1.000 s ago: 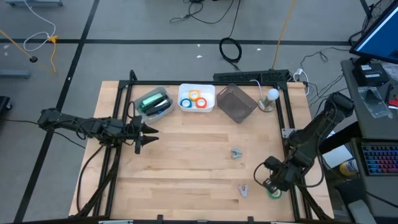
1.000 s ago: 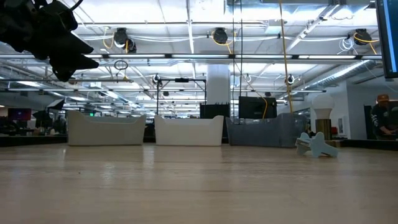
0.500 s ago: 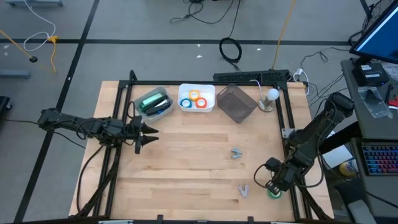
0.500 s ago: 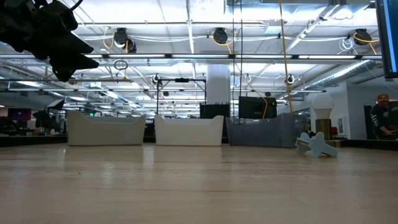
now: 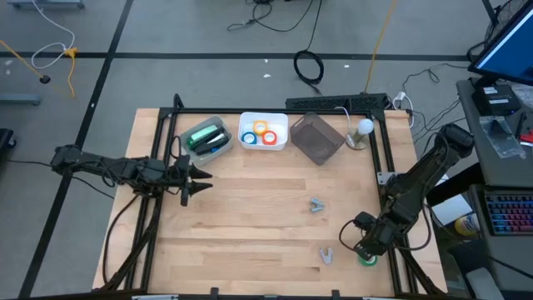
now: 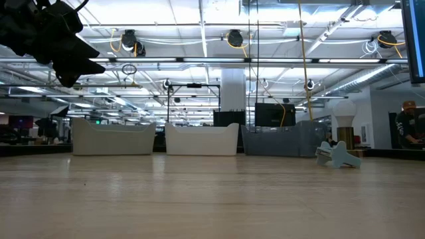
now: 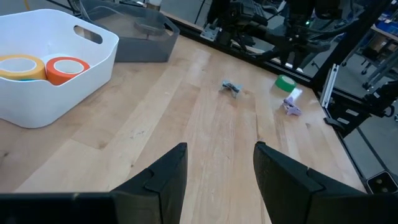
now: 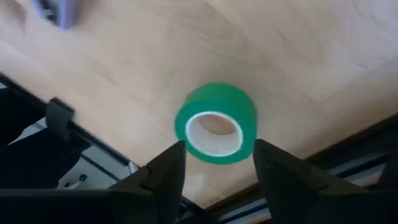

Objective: Pick and place Stapler, Stapler remover, tape
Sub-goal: Put the green tape into the white bin

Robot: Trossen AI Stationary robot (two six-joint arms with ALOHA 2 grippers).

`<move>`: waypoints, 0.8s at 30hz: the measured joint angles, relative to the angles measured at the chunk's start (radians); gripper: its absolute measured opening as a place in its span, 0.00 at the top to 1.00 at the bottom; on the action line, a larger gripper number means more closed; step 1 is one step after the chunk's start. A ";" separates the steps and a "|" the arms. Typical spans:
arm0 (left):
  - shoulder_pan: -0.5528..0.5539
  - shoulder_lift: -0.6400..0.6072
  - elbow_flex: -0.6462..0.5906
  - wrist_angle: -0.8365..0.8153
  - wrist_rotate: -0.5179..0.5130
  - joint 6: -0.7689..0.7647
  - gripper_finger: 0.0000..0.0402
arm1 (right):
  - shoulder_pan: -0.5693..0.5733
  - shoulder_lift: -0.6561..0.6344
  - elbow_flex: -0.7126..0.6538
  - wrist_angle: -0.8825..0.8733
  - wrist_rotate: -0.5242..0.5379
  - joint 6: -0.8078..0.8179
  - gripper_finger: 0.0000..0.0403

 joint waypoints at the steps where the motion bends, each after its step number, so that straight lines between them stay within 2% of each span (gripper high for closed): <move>1: 0.000 0.000 0.000 0.000 0.000 0.000 0.55 | 0.000 0.000 -0.016 0.015 -0.009 0.006 0.54; 7: 0.000 0.000 0.000 0.000 0.000 0.000 0.55 | 0.000 0.000 -0.085 0.056 -0.104 0.021 0.54; 14: 0.000 0.000 0.000 0.000 0.000 -0.004 0.55 | 0.000 0.000 -0.127 0.121 -0.100 0.001 0.58; 24: 0.000 0.000 0.000 -0.001 0.000 -0.004 0.55 | 0.000 0.000 -0.227 0.244 -0.102 0.023 0.59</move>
